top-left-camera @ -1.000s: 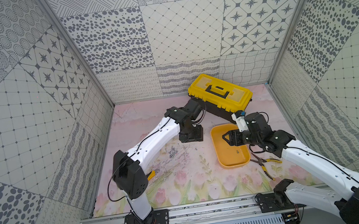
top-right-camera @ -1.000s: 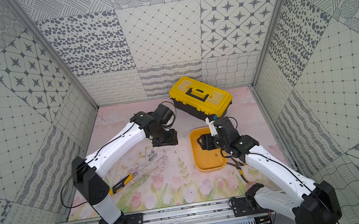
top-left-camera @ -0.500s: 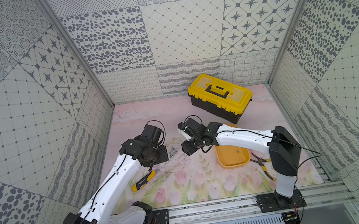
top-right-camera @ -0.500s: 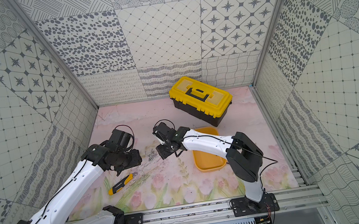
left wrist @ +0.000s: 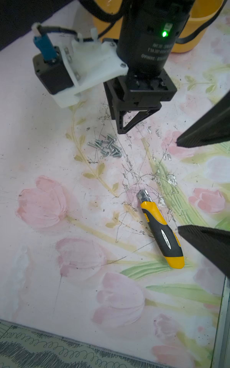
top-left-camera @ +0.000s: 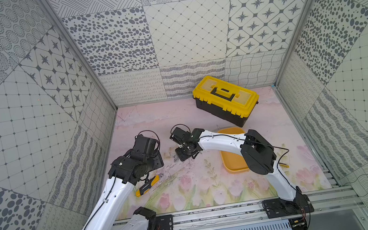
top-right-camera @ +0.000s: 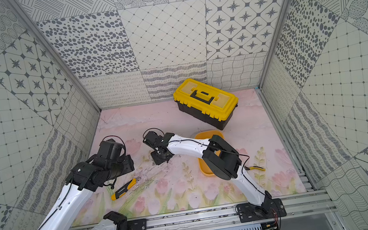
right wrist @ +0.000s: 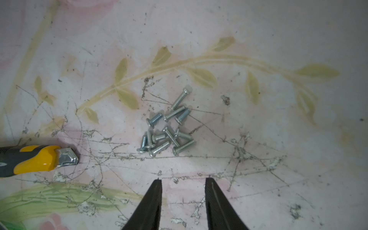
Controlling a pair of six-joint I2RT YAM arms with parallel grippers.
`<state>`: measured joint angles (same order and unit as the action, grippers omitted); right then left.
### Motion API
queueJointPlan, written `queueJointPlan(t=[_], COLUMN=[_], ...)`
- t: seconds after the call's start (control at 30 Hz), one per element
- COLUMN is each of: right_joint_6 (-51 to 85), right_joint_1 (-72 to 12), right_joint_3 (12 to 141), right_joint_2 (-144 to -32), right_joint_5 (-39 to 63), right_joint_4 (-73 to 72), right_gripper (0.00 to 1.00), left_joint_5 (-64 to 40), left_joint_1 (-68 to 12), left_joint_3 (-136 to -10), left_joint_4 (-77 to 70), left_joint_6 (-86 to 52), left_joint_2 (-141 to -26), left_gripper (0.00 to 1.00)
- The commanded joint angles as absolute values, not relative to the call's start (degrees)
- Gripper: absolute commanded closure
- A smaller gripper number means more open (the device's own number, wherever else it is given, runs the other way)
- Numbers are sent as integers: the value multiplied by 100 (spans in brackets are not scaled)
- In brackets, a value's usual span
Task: Put the screws on the desktop into the storage box
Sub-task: Pick up the screw from the center of the board.
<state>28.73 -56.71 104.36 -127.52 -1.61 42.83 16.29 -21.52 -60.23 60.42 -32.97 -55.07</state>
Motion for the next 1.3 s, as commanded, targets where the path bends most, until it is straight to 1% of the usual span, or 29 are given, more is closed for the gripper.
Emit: queueJointPlan(t=[0.0, 0.23, 0.4, 0.53, 0.7, 1.0, 1.27], right_joint_6=[3109, 3284, 3324, 3344, 3276, 3232, 3311], right_joint_1=[-5713, -5731, -5761, -5785, -5847, -5837, -5793], right_joint_3=[10773, 10965, 11377, 11367, 11213, 11078, 11002], right_joint_2=[-12947, -13226, -13504, -13562, -13534, -13582, -13691], right_joint_5=[-306, -407, -503, -618, -659, -728, -674], right_joint_4=[4427, 4436, 4721, 4790, 4852, 4927, 4946], right_gripper=[61, 61, 62, 63, 67, 68, 73], left_joint_5=[1827, 1663, 1600, 1552, 1525, 1460, 1438], left_joint_1=[-2036, -1950, -1910, -1871, -1838, -1815, -1801], left_joint_3=[-5997, -5973, -5973, -5973, -5974, -5964, -5957], left_joint_4=[5891, 5845, 5831, 5819, 5811, 5793, 5768], left_joint_6=[-3358, -3340, -3322, -3306, -3305, -3296, -3289], left_joint_2=[-5460, -5484, -5524, -5550, -5554, -5588, -5559], left_gripper=[33, 32, 32, 32, 32, 31, 31])
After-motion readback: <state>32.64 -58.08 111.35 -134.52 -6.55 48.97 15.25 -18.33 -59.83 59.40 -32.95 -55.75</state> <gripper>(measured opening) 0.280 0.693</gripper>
